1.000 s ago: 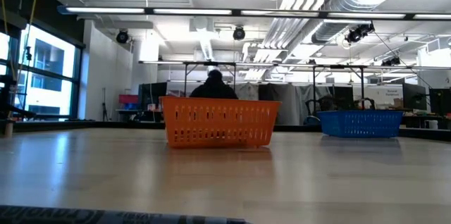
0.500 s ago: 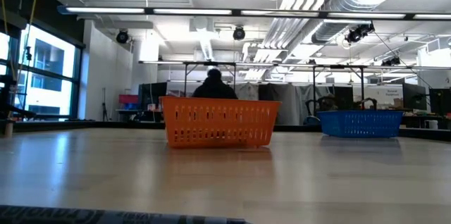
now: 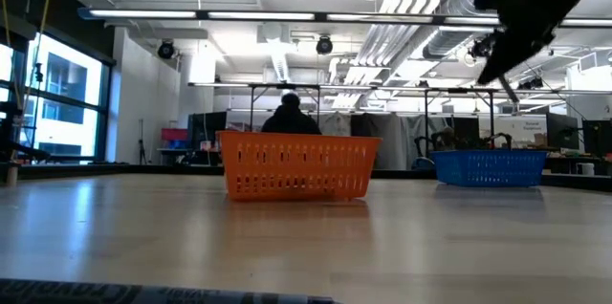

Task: Sort crayons
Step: Put the gray crayon into the blue bin

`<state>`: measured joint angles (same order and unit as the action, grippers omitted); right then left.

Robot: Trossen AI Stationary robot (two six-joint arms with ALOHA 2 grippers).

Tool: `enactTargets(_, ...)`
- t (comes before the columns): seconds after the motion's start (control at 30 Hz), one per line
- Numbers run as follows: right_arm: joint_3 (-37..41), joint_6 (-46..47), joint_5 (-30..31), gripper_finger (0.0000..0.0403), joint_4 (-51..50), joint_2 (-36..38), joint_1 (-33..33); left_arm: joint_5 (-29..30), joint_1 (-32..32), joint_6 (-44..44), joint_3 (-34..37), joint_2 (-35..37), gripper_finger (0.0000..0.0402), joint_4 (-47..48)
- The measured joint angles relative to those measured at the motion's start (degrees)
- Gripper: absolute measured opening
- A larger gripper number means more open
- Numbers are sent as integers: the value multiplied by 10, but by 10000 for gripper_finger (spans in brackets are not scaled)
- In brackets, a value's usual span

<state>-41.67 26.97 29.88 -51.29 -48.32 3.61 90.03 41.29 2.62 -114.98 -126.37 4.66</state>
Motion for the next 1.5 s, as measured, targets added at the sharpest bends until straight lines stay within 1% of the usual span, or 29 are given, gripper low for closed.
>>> enactTargets(0.07,21,-41,-40,3,16,0,-61,0,6,-14,0,0,1,10)
enactTargets(0.13,36,-74,-93,4,42,-1,-126,0,11,-29,0,0,1,20)
enactTargets(0.2,37,-106,-149,5,70,-1,-192,0,16,-37,0,0,1,32)
enactTargets(0.23,37,-118,-167,5,80,-2,-223,0,18,-39,0,0,1,38)
enactTargets(0.3,37,-133,-189,6,93,-4,-280,0,23,-39,0,0,1,45)
enactTargets(0.4,37,-139,-222,7,106,-18,-347,0,28,-40,0,0,1,53)
enactTargets(0.47,37,-139,-240,7,112,-35,-382,0,30,-40,0,0,1,59)
enactTargets(0.57,37,-132,-257,8,137,-74,-418,0,33,-41,0,0,1,80)
enactTargets(0.73,37,-115,-259,8,186,-147,-453,0,34,-61,0,0,1,107)
enactTargets(0.9,37,-107,-257,8,219,-210,-466,0,34,-91,0,0,1,139)
enactTargets(1.03,37,-108,-256,9,224,-236,-467,0,34,-115,0,0,1,153)
enactTargets(1.2,37,-109,-254,11,213,-241,-467,0,34,-115,0,-1,1,156)
enactTargets(1.3,37,-109,-254,25,211,-241,-467,0,34,-115,0,-1,1,157)
enactTargets(1.5,37,-109,-254,79,200,-241,-467,0,34,-115,0,-1,1,157)
